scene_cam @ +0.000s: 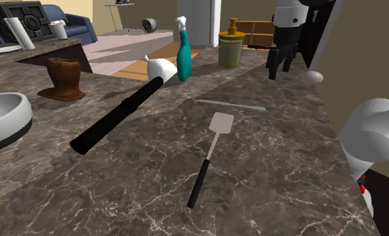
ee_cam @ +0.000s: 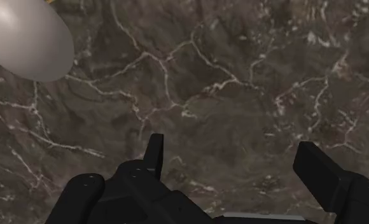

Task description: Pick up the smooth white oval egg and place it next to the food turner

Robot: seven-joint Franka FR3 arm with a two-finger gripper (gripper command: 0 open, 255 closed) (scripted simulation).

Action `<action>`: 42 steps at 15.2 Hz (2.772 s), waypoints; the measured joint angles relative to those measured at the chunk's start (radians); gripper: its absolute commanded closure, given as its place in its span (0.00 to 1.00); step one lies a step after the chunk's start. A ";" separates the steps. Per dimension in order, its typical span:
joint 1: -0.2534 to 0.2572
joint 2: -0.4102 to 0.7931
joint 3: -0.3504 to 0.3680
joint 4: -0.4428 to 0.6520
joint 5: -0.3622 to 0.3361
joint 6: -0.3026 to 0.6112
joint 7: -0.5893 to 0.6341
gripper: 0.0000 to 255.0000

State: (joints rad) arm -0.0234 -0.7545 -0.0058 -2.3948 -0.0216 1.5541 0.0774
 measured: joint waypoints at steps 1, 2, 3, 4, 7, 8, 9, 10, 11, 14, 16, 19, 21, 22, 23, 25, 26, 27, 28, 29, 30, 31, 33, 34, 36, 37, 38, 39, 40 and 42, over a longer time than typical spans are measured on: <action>0.000 0.000 0.000 0.000 0.000 0.000 0.000 0.00; -0.005 -0.006 -0.007 -0.002 -0.010 -0.008 -0.008 0.00; -0.011 -0.003 -0.015 -0.002 -0.024 -0.009 -0.019 0.00; -0.020 -0.009 -0.030 -0.004 -0.043 -0.020 -0.037 0.00; -0.049 -0.038 -0.072 -0.023 -0.108 -0.048 -0.091 0.00; -0.059 -0.045 -0.086 -0.021 -0.131 -0.062 -0.111 0.00; -0.071 -0.045 -0.107 -0.021 -0.159 -0.066 -0.136 0.00; -0.080 -0.049 -0.120 -0.023 -0.182 -0.073 -0.154 0.00; -0.090 -0.054 -0.134 -0.024 -0.205 -0.080 -0.173 0.00; -0.111 -0.062 -0.165 -0.026 -0.258 -0.093 -0.214 0.00; -0.116 -0.068 -0.174 -0.049 -0.269 -0.076 -0.219 0.00; -0.121 -0.084 -0.184 -0.097 -0.281 -0.045 -0.219 0.00; -0.123 -0.089 -0.190 -0.122 -0.287 -0.024 -0.218 0.00; -0.124 -0.091 -0.192 -0.129 -0.288 -0.019 -0.218 0.00; -0.125 -0.093 -0.193 -0.132 -0.290 -0.017 -0.218 0.00; -0.125 -0.093 -0.194 -0.135 -0.290 -0.015 -0.218 0.00; -0.125 -0.094 -0.194 -0.135 -0.290 -0.015 -0.218 0.00; -0.125 -0.094 -0.194 -0.135 -0.291 -0.015 -0.218 0.00; -0.125 -0.094 -0.194 -0.135 -0.291 -0.015 -0.218 1.00; -0.125 -0.094 -0.194 -0.135 -0.291 -0.014 -0.218 1.00; -0.125 -0.094 -0.194 -0.135 -0.291 -0.014 -0.218 1.00; -0.125 -0.094 -0.194 -0.135 -0.291 -0.014 -0.218 1.00; -0.125 -0.094 -0.194 -0.135 -0.291 -0.014 -0.218 1.00; -0.125 -0.094 -0.194 -0.135 -0.291 -0.014 -0.218 1.00; -0.125 -0.094 -0.194 -0.135 -0.291 -0.014 -0.218 1.00; -0.125 -0.094 -0.194 -0.135 -0.291 -0.014 -0.218 1.00; -0.125 -0.094 -0.194 -0.135 -0.291 -0.014 -0.218 1.00; -0.125 -0.094 -0.193 -0.128 -0.290 -0.022 -0.220 1.00; -0.124 -0.092 -0.191 -0.119 -0.288 -0.029 -0.221 1.00; -0.123 -0.086 -0.187 -0.091 -0.284 -0.050 -0.224 1.00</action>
State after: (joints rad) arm -0.1459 -0.8401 -0.1925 -2.4856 -0.3054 1.5036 -0.1467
